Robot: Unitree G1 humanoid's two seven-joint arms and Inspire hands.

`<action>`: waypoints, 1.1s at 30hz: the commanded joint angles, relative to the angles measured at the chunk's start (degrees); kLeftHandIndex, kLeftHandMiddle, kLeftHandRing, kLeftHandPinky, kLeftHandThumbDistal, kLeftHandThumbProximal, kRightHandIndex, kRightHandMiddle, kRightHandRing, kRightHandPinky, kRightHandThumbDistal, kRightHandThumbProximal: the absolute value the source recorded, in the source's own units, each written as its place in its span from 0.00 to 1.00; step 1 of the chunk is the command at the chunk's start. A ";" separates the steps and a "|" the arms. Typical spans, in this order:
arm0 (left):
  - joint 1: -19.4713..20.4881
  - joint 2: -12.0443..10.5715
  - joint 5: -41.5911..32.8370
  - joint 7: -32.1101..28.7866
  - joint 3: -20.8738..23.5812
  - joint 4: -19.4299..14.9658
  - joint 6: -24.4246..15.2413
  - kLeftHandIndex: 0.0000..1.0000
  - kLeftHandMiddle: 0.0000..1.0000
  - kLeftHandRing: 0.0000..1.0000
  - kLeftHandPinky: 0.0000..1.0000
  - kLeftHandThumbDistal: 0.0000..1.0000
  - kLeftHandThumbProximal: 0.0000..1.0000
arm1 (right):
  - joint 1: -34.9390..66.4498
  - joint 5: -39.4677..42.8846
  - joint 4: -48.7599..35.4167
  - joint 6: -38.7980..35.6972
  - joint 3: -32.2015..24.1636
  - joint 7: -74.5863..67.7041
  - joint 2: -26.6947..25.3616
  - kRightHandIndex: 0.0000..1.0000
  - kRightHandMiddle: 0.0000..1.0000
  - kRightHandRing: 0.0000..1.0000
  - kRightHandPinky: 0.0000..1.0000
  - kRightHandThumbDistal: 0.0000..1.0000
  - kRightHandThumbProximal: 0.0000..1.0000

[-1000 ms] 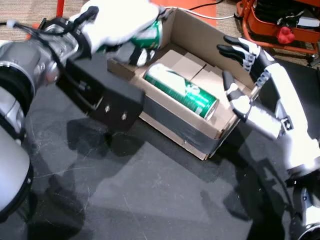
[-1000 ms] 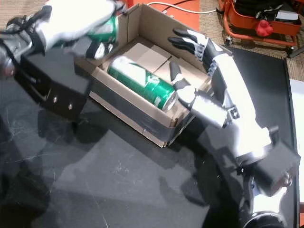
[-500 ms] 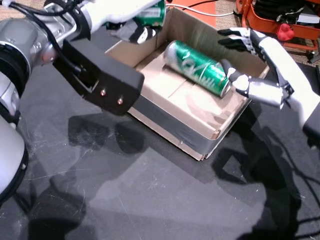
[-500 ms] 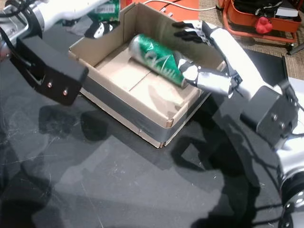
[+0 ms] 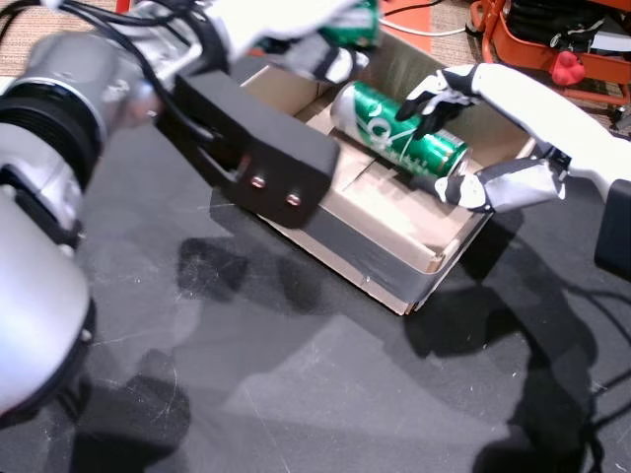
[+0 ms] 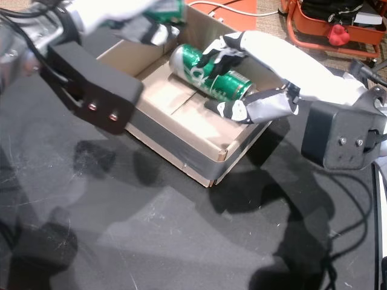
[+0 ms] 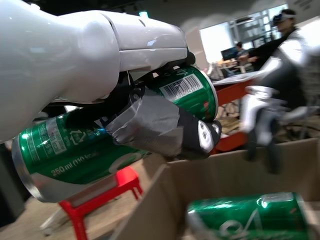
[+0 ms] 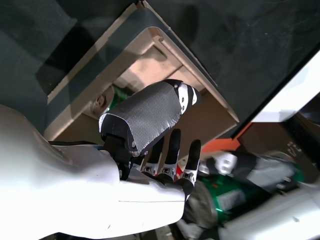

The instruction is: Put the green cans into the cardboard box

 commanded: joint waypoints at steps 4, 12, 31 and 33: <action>2.97 -2.32 0.78 3.43 -1.78 -0.23 -1.35 0.00 0.17 0.46 0.68 0.30 0.44 | 2.67 2.58 -1.18 -0.52 -0.36 0.29 0.70 0.73 0.63 0.61 0.68 0.82 0.91; 7.02 -5.95 2.81 0.76 -5.83 -0.09 -3.56 0.11 0.35 0.58 0.74 0.01 0.34 | 4.80 2.61 -2.22 -2.24 -0.65 -1.56 0.68 0.74 0.64 0.61 0.69 0.77 0.97; 8.11 -5.11 -5.21 -13.84 0.89 -0.15 -4.38 0.38 0.51 0.63 0.77 1.00 0.34 | 5.71 7.15 -2.38 -2.83 -1.50 2.18 2.14 0.77 0.63 0.58 0.64 0.60 0.94; 7.97 -4.85 -4.42 -13.04 0.14 -0.18 -4.16 0.48 0.57 0.67 0.79 1.00 0.37 | 5.69 7.10 -2.45 -2.86 -1.50 2.16 2.19 0.78 0.64 0.58 0.64 0.61 0.95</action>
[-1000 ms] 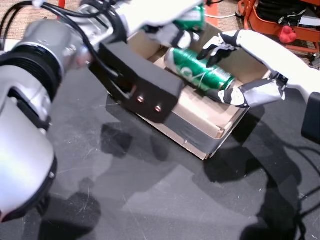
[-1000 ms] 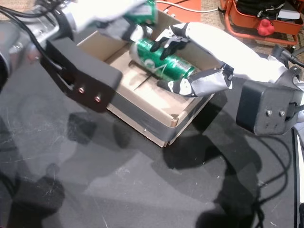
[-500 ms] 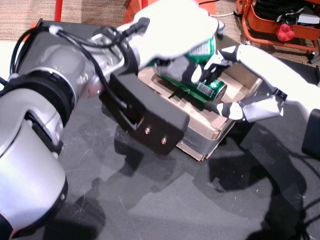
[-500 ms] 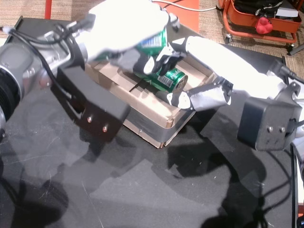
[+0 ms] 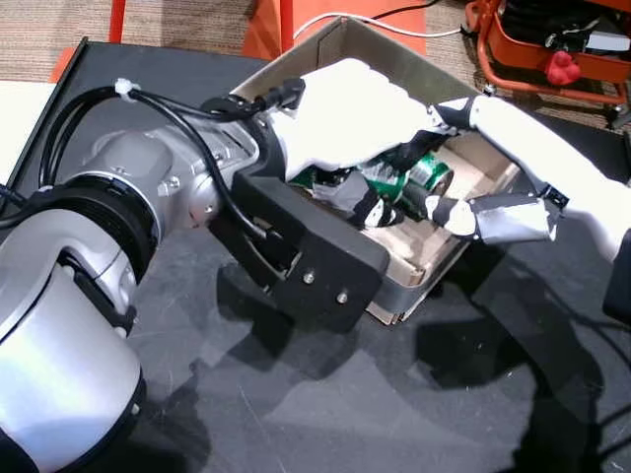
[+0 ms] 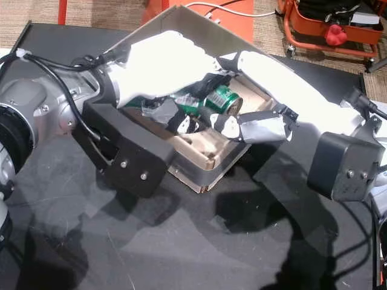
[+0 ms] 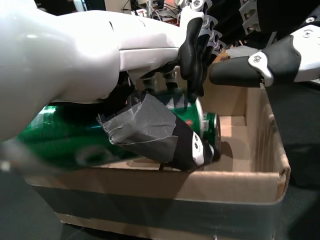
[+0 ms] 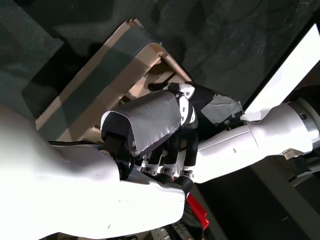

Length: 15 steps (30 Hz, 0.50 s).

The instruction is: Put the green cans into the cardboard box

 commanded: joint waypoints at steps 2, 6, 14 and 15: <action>0.29 -0.58 1.00 0.04 -0.97 -0.52 -0.38 0.54 0.62 0.70 0.79 1.00 0.41 | -0.67 1.42 -0.10 -0.86 -0.53 0.42 0.53 0.79 0.64 0.57 0.64 0.61 0.95; 0.14 -0.24 1.15 -0.46 -1.41 -0.47 0.58 0.61 0.67 0.76 0.80 1.00 0.49 | -0.87 1.45 0.30 -1.15 -0.52 0.54 0.78 0.80 0.63 0.56 0.64 0.61 0.96; -0.30 0.59 1.53 0.74 -1.78 -0.53 0.92 0.70 0.72 0.83 0.80 1.00 0.42 | -1.70 1.31 1.99 -1.91 -0.53 0.75 1.34 0.79 0.61 0.55 0.65 0.59 0.95; -0.38 0.66 1.53 0.88 -1.74 -0.53 1.03 0.71 0.72 0.83 0.79 1.00 0.43 | -1.77 1.37 2.12 -2.00 -0.58 0.85 1.34 0.79 0.61 0.55 0.66 0.58 0.94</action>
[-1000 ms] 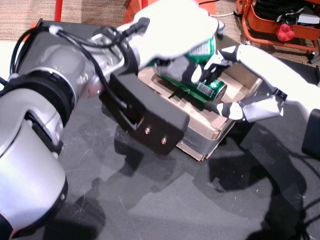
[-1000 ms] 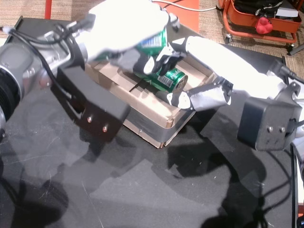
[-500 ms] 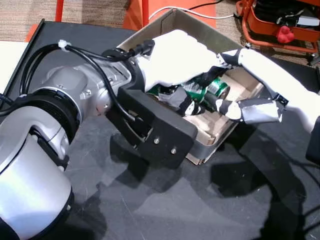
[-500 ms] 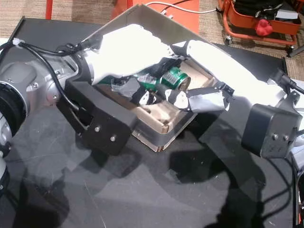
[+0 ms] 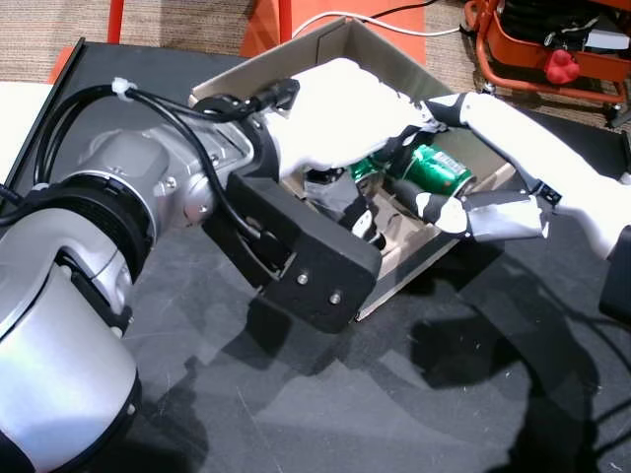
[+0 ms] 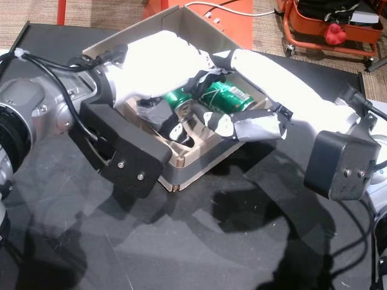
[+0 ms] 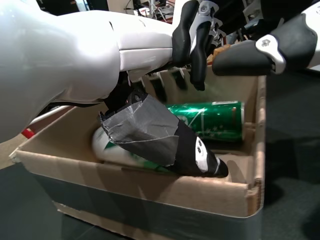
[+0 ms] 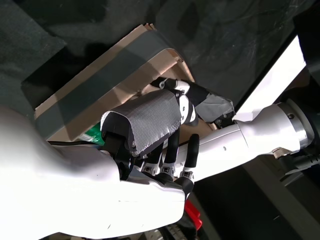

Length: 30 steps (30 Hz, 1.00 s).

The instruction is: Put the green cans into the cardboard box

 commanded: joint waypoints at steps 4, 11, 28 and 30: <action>-0.81 0.01 0.75 1.43 -0.42 -0.52 0.36 0.70 0.72 0.83 0.79 1.00 0.45 | -1.00 1.50 0.68 -0.33 -0.73 0.65 0.23 0.80 0.61 0.54 0.66 0.58 0.94; -3.65 3.98 0.17 7.10 0.54 -0.90 0.76 0.71 0.76 0.85 0.80 0.77 0.28 | -0.78 4.50 1.56 -0.14 -2.48 3.06 0.99 0.81 0.60 0.53 0.66 0.49 0.88; -10.81 17.52 -3.11 31.74 8.76 -3.13 -1.30 0.50 0.55 0.64 0.61 0.27 0.00 | -0.02 7.68 6.10 1.87 -6.19 4.56 6.02 0.78 0.61 0.55 0.69 0.43 0.93; -9.65 20.36 -1.72 37.73 7.96 -4.55 -5.00 0.48 0.55 0.63 0.60 0.32 0.00 | 0.31 7.62 6.28 1.48 -6.38 4.32 6.59 0.79 0.61 0.57 0.69 0.47 0.95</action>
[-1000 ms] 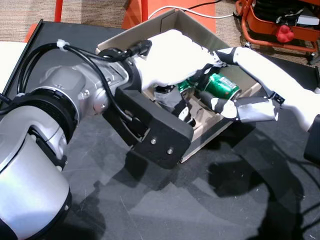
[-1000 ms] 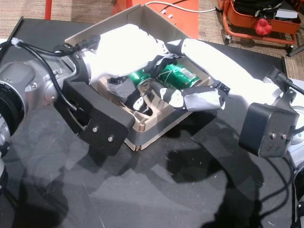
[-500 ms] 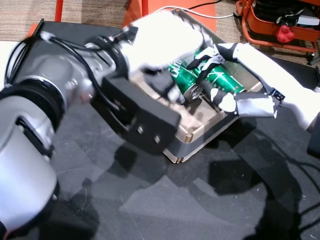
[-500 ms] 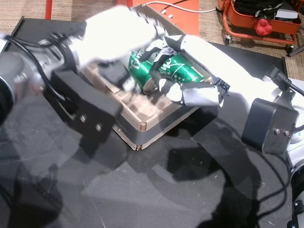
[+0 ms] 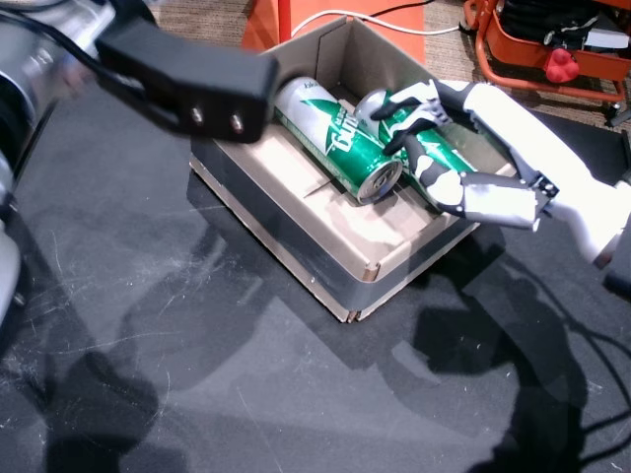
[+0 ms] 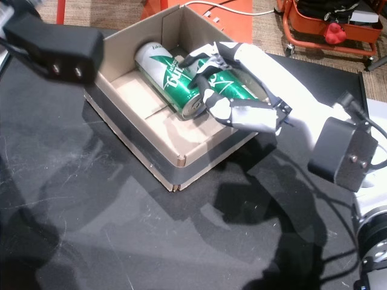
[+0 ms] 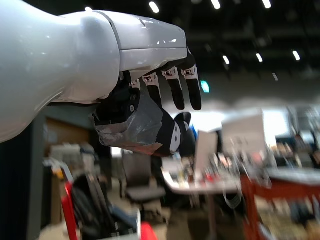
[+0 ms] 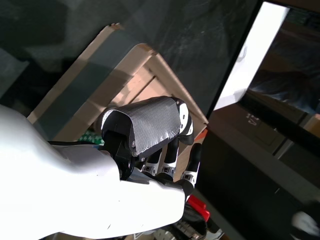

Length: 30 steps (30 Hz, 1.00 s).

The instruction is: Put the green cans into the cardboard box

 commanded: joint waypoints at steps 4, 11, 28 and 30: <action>7.25 8.91 5.28 21.13 -3.16 -7.37 -15.09 0.47 0.54 0.61 0.58 0.45 0.00 | 1.22 1.67 1.08 -0.29 -1.50 0.66 0.98 0.80 0.62 0.57 0.69 0.52 0.97; 28.40 19.69 -7.42 24.84 -15.72 -19.97 -54.80 0.56 0.62 0.68 0.64 0.43 0.05 | 1.24 2.33 1.26 -0.72 -3.12 1.47 0.87 0.82 0.62 0.57 0.70 0.54 0.99; 45.92 19.59 -96.55 -22.40 -31.67 -37.30 -55.07 0.51 0.58 0.69 0.74 0.55 0.36 | 9.24 24.18 -23.06 -25.23 -4.04 0.15 -6.19 0.79 0.58 0.55 0.60 0.80 0.91; 49.51 16.36 -112.14 -47.11 -18.63 -41.65 -46.34 0.49 0.57 0.68 0.77 0.59 0.38 | 10.71 29.00 -27.14 -29.55 -1.15 -1.91 -7.96 0.81 0.54 0.54 0.61 0.74 0.83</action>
